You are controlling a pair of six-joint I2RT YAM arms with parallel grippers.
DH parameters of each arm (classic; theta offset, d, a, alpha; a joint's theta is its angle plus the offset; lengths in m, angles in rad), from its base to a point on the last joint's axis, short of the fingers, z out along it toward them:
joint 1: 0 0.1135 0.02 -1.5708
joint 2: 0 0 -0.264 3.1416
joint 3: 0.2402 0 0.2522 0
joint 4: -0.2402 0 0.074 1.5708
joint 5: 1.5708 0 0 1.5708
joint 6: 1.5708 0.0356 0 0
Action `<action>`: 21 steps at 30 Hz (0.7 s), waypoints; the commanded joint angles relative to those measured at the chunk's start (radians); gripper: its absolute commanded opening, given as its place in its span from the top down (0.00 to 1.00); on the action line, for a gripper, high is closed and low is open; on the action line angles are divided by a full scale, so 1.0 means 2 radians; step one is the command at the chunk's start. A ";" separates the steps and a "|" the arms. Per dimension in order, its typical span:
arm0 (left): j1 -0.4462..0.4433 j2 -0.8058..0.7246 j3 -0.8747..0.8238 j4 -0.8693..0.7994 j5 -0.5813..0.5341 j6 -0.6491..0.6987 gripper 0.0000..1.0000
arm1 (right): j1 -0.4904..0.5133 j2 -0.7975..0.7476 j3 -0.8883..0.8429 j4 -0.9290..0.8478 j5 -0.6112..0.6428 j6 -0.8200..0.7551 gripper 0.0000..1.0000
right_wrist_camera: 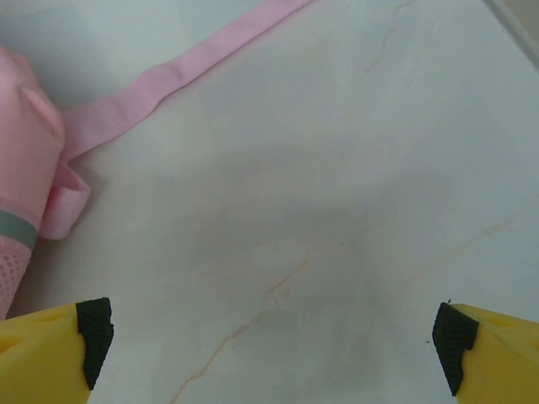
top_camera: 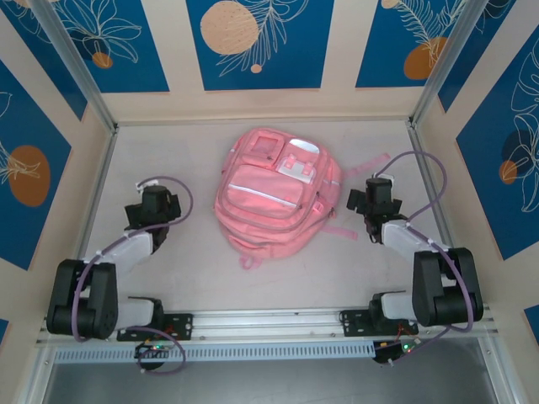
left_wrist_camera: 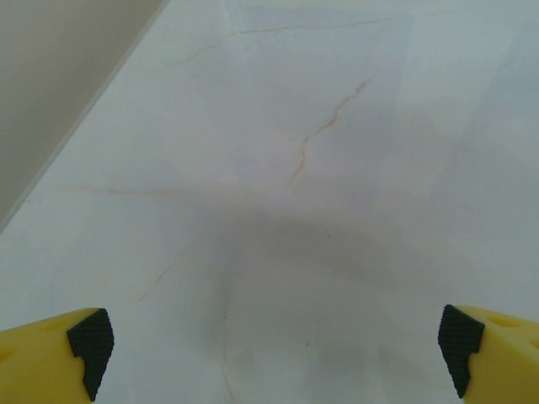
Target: Pack the student bag
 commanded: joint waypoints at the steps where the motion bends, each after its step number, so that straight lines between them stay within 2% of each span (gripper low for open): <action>1: 0.009 0.010 -0.033 0.163 0.065 0.063 0.00 | -0.004 0.006 -0.025 0.132 -0.043 -0.042 0.01; 4: 0.011 0.022 -0.060 0.228 0.112 0.071 0.00 | -0.006 -0.001 -0.049 0.192 -0.085 -0.054 0.01; 6: 0.012 0.026 -0.060 0.238 0.135 0.081 0.00 | -0.007 0.001 -0.056 0.214 -0.106 -0.061 0.01; 13: 0.016 0.097 -0.066 0.319 0.192 0.099 0.00 | -0.010 0.036 -0.079 0.318 -0.140 -0.070 0.01; 15: 0.019 0.118 -0.068 0.344 0.195 0.098 0.00 | -0.010 0.061 -0.083 0.345 -0.142 -0.070 0.01; 19: 0.023 0.114 -0.057 0.315 0.182 0.088 0.00 | -0.012 0.099 -0.082 0.380 -0.143 -0.070 0.01; 21: 0.021 0.116 -0.053 0.309 0.175 0.091 0.00 | -0.019 0.095 -0.076 0.362 -0.151 -0.064 0.01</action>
